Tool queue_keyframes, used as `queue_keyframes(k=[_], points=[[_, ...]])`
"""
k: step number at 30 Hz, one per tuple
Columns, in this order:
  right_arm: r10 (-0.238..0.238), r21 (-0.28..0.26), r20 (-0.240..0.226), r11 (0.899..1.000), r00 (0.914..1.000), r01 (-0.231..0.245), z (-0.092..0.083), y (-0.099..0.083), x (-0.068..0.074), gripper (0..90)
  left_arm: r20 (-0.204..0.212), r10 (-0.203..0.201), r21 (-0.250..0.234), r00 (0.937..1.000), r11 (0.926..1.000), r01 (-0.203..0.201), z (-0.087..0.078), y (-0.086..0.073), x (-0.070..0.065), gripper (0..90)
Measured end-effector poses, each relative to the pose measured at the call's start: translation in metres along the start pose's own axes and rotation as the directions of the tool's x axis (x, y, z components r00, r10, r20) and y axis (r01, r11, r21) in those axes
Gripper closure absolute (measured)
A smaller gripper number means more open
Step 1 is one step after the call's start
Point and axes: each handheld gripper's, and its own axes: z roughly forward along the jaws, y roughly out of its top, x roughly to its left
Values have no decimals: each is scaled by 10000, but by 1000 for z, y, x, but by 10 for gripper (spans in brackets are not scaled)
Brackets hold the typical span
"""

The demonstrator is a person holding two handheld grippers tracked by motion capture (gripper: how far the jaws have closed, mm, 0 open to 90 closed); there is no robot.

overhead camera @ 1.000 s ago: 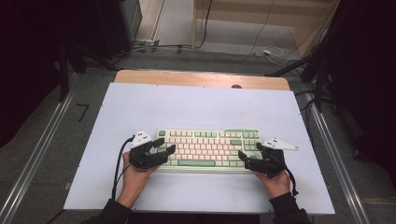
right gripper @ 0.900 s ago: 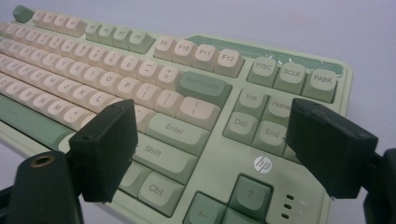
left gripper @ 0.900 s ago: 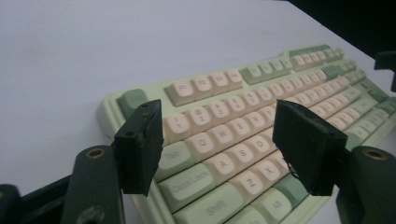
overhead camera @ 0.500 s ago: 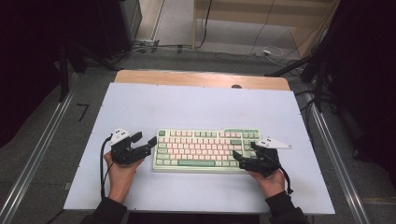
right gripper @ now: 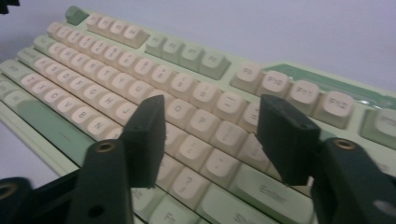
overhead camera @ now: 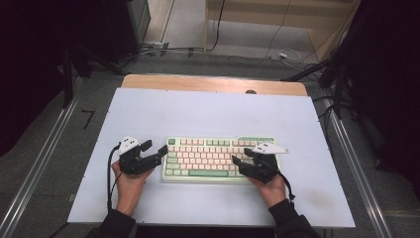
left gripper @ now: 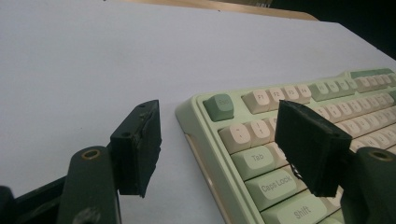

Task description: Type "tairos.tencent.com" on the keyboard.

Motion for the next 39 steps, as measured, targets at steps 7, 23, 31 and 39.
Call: queue_keyframes(k=[7,23,31,39], points=[[-218,-201,-412,9996,9989,210,10,13,13,793,176,-66,43,9998,10000,65,0,-1,-2,335],[25,396,-689,9992,9976,3,35,20,22,876,792,-27,293,9969,9996,4,4,-3,-10,351],[-98,540,-772,9984,9970,140,37,21,25,876,888,17,355,9960,9994,-48,6,-4,-13,354],[-196,685,-647,9974,9977,240,40,21,28,876,981,16,371,9952,9993,-52,6,-4,-15,354]])
